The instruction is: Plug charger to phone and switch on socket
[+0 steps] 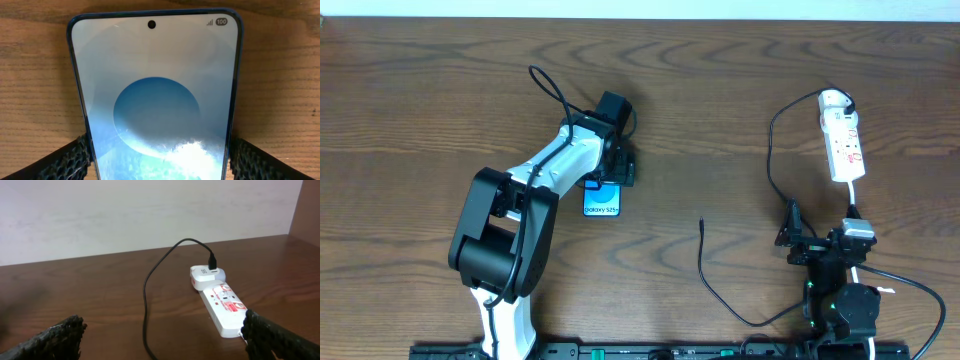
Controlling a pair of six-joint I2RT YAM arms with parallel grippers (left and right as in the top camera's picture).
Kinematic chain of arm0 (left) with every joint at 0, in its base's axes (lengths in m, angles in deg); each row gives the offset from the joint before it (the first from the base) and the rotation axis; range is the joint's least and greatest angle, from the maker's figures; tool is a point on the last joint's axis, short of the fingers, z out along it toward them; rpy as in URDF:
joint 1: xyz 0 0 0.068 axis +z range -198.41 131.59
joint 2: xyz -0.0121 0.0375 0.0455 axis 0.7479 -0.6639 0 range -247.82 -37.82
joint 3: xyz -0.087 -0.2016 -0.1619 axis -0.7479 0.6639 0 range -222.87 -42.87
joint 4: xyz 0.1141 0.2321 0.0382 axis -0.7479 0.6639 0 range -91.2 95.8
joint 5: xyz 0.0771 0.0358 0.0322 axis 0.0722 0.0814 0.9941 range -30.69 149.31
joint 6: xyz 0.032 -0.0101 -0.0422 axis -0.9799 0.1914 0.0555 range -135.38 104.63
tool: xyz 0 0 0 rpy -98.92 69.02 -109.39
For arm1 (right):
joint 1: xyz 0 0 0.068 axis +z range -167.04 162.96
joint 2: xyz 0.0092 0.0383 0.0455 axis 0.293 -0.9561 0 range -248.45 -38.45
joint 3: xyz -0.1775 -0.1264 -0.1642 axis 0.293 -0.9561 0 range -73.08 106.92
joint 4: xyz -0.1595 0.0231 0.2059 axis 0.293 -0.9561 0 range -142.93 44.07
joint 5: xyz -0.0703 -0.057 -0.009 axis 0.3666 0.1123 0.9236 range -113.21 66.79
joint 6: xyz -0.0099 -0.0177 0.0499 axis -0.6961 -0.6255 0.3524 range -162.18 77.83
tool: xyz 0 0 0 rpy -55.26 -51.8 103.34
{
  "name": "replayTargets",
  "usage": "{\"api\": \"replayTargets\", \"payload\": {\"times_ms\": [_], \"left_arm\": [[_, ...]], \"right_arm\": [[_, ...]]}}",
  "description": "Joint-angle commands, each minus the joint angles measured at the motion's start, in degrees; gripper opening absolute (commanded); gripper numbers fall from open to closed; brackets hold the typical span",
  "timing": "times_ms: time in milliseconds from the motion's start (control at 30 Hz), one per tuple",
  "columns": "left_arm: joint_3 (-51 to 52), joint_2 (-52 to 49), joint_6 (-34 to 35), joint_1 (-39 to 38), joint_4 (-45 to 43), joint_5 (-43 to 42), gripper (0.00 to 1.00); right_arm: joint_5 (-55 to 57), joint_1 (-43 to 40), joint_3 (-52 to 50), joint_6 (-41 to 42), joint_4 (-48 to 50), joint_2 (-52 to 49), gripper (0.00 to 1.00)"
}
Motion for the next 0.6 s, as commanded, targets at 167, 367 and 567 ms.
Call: {"api": "replayTargets", "payload": {"times_ms": [167, 367, 567], "left_arm": [[1.07, -0.85, 0.48, 0.09, 0.26, 1.22, 0.88], [1.38, -0.85, 0.46, 0.09, 0.22, 1.42, 0.88], [1.73, -0.85, 0.46, 0.09, -0.22, 1.40, 0.88]], "right_arm": [[-0.15, 0.17, -0.09, -0.76, -0.15, 0.46, 0.99], [-0.15, 0.17, -0.09, -0.76, -0.15, 0.46, 0.99], [-0.15, 0.17, -0.09, -0.76, -0.15, 0.46, 0.99]]}}
